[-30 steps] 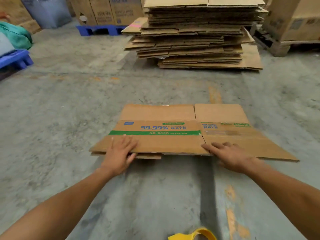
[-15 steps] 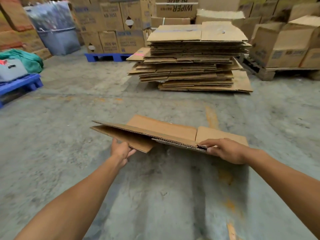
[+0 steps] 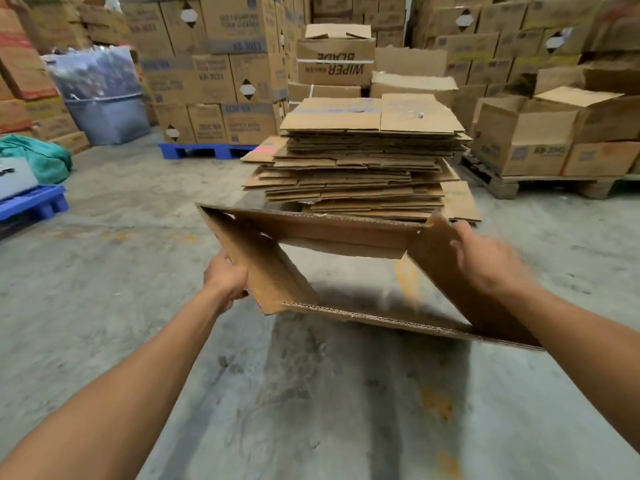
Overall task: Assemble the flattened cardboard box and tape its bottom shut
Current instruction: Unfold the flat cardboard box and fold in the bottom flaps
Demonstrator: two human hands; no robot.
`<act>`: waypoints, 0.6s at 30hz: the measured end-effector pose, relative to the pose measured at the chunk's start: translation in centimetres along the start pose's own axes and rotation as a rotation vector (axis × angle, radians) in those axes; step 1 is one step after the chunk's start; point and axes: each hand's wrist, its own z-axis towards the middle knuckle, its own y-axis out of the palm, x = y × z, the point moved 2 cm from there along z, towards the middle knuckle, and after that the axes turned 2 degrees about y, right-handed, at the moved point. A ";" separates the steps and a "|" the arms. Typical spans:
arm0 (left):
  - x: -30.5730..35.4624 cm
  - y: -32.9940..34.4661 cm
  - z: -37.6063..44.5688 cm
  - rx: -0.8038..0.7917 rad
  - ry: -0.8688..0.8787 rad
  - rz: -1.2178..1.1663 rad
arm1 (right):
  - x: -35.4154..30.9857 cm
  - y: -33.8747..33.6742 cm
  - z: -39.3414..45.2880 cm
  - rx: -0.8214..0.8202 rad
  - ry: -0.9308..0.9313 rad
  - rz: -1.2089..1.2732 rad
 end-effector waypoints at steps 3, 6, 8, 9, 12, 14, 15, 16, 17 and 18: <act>4.6 -1.7 0.0 0.009 0.147 0.289 | -0.1 -4.6 3.7 0.061 0.152 0.100; 9.3 -4.2 0.0 -0.015 0.270 0.561 | 0.3 -8.8 6.4 0.062 0.316 0.156; 11.9 -5.4 -0.3 -0.075 0.277 0.720 | 0.4 -10.7 7.4 0.004 0.390 0.176; 13.1 -5.8 -0.6 -0.106 0.270 0.804 | 0.3 -11.4 7.6 -0.031 0.406 0.172; 16.1 -6.0 -2.9 -0.203 0.229 0.999 | -0.3 -11.7 7.4 -0.182 0.387 0.137; 16.1 -5.6 -4.0 -0.304 0.153 1.037 | -0.2 -10.1 7.1 -0.317 0.343 0.078; 15.6 -5.3 -4.3 -0.344 0.114 1.045 | 0.5 -8.6 7.3 -0.381 0.332 0.031; 15.0 -5.1 -4.5 -0.372 0.082 1.058 | 1.2 -7.1 7.3 -0.437 0.333 -0.006; 14.3 -4.7 -4.5 -0.396 0.078 1.086 | 1.6 -6.0 6.9 -0.471 0.349 -0.027; 13.8 -4.4 -4.6 -0.393 0.095 1.123 | 1.7 -5.7 6.0 -0.473 0.378 -0.021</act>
